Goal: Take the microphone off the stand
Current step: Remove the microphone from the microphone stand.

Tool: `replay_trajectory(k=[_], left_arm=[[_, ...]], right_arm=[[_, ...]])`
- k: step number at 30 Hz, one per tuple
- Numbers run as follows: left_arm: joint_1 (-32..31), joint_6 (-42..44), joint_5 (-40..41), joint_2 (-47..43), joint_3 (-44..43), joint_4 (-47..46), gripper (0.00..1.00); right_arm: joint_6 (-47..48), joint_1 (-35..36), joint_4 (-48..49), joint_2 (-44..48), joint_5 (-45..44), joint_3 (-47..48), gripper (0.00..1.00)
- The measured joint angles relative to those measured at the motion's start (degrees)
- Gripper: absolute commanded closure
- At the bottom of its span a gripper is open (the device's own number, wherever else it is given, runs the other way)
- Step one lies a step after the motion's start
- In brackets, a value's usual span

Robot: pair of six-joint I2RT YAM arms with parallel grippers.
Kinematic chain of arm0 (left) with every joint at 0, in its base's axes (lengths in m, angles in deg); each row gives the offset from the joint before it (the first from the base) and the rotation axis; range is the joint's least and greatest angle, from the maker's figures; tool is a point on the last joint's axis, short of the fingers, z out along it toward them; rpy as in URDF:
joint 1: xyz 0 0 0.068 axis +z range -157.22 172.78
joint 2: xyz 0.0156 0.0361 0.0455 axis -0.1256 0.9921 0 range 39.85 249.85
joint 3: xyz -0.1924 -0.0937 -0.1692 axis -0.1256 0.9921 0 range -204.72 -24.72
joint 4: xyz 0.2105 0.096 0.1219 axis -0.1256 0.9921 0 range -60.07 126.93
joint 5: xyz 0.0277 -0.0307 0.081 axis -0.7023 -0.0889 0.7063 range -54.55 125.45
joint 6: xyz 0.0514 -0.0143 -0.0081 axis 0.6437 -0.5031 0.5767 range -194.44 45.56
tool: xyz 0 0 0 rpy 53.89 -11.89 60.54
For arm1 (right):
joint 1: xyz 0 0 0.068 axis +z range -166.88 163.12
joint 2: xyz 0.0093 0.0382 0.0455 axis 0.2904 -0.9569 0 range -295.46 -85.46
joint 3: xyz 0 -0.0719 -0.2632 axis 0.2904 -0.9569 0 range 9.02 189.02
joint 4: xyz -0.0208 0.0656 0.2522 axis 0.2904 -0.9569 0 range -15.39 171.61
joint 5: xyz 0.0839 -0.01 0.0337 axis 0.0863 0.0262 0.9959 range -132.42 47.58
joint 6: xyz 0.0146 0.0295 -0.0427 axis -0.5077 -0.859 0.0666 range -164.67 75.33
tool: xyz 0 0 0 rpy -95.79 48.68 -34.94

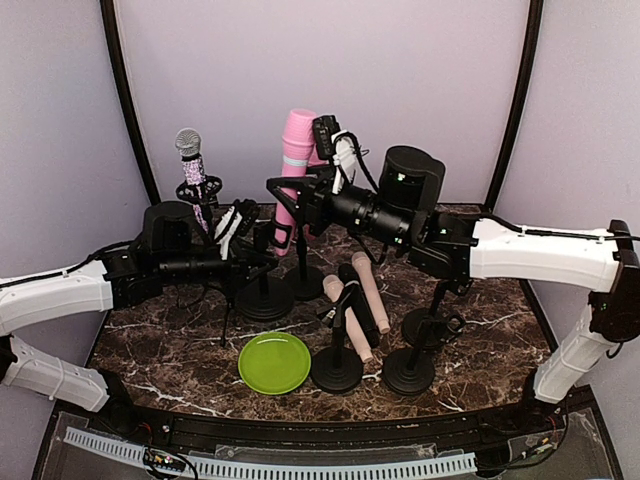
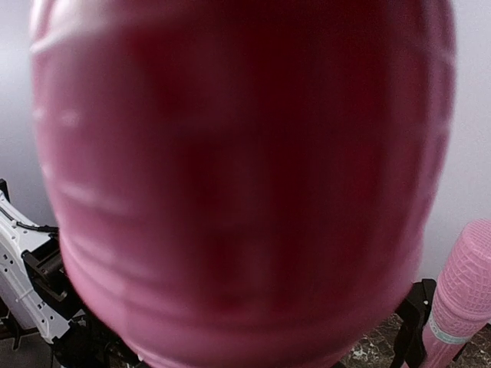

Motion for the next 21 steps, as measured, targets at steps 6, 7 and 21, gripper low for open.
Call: replay_trajectory(k=[6, 7, 21], left_arm=[[0.00, -0.02, 0.15, 0.00, 0.00, -0.11, 1.00], [0.00, -0.02, 0.15, 0.00, 0.00, -0.11, 1.00], [0.00, 0.02, -0.94, 0.00, 0.00, -0.15, 1.00]], right_arm=[[0.39, 0.15, -0.15, -0.04, -0.55, 0.13, 0.92], [0.44, 0.15, -0.15, -0.04, -0.52, 0.13, 0.93], [-1.90, -4.55, 0.17, -0.02, 14.03, 0.11, 0.97]])
